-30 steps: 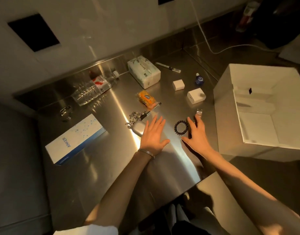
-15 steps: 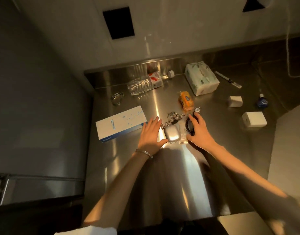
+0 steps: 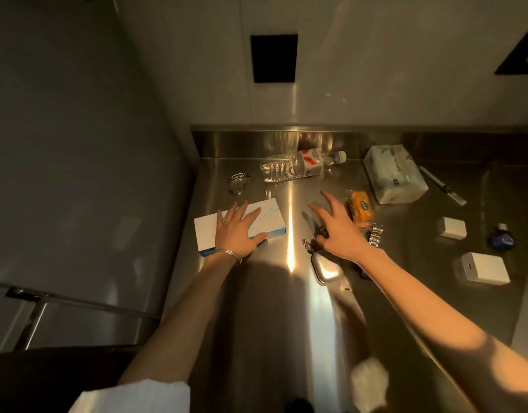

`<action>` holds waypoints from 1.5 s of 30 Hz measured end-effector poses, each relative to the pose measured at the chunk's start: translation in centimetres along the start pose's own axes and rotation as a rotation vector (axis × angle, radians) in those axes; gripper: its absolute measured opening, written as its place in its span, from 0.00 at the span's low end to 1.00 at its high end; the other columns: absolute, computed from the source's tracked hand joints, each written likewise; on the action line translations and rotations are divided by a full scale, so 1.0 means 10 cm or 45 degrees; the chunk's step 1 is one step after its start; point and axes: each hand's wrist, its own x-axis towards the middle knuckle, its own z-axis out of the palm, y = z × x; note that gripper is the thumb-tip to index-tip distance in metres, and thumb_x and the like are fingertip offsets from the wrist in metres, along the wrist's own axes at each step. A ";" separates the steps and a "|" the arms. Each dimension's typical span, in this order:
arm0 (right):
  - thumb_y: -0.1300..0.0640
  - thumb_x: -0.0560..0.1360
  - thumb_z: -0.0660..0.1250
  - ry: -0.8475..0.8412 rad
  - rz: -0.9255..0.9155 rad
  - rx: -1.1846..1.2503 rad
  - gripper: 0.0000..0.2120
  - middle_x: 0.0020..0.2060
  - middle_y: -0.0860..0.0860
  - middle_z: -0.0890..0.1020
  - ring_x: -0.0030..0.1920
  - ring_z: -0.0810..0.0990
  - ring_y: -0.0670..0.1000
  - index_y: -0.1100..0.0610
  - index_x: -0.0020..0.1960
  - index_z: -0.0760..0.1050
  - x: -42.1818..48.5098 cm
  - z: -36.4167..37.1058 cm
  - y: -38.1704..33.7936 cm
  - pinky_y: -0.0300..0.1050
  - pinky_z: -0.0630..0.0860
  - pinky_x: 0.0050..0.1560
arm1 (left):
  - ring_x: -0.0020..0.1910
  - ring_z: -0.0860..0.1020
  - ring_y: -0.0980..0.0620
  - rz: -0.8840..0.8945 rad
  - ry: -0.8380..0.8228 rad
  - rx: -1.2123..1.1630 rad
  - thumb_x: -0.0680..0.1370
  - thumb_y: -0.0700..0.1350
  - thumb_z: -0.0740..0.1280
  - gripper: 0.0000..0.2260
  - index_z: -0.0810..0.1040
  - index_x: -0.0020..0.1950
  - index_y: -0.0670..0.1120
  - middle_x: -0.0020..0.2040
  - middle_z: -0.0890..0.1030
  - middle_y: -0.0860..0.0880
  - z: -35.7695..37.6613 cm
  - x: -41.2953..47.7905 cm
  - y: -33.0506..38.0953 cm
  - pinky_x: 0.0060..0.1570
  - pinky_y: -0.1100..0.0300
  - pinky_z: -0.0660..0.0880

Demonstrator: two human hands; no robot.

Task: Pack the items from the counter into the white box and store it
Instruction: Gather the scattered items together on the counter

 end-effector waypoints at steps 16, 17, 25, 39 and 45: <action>0.54 0.73 0.65 -0.027 0.177 -0.382 0.33 0.75 0.56 0.55 0.74 0.55 0.59 0.54 0.74 0.56 0.76 -0.62 0.56 0.58 0.54 0.73 | 0.73 0.56 0.45 0.075 0.199 -0.292 0.72 0.65 0.59 0.29 0.61 0.71 0.56 0.74 0.59 0.49 -0.13 0.45 0.64 0.73 0.45 0.51; 0.54 0.74 0.65 -0.040 0.157 -0.372 0.32 0.75 0.55 0.55 0.74 0.54 0.59 0.53 0.74 0.55 0.86 -0.63 0.52 0.59 0.54 0.73 | 0.73 0.54 0.44 0.012 0.229 -0.297 0.73 0.63 0.61 0.29 0.60 0.71 0.56 0.75 0.58 0.49 -0.21 0.56 0.52 0.72 0.45 0.51; 0.48 0.76 0.61 -0.178 0.102 -0.351 0.30 0.76 0.52 0.53 0.75 0.51 0.59 0.47 0.74 0.52 1.45 -0.40 0.41 0.62 0.52 0.73 | 0.74 0.47 0.38 -0.119 -0.021 -0.304 0.73 0.59 0.64 0.34 0.50 0.74 0.58 0.77 0.50 0.49 -0.28 1.12 -0.02 0.72 0.40 0.50; 0.49 0.76 0.62 -0.028 0.066 -0.215 0.24 0.71 0.56 0.64 0.69 0.62 0.63 0.48 0.71 0.63 1.15 -0.32 0.68 0.56 0.63 0.67 | 0.69 0.61 0.47 -0.039 0.068 -0.717 0.73 0.52 0.68 0.30 0.59 0.72 0.55 0.70 0.67 0.49 -0.11 0.95 0.17 0.64 0.53 0.62; 0.49 0.77 0.60 0.014 0.128 -0.202 0.21 0.69 0.54 0.65 0.69 0.62 0.61 0.46 0.70 0.63 0.55 -0.32 0.72 0.55 0.63 0.67 | 0.64 0.66 0.48 0.088 0.057 -0.759 0.73 0.52 0.68 0.27 0.64 0.70 0.52 0.67 0.71 0.49 -0.05 0.55 0.43 0.60 0.61 0.61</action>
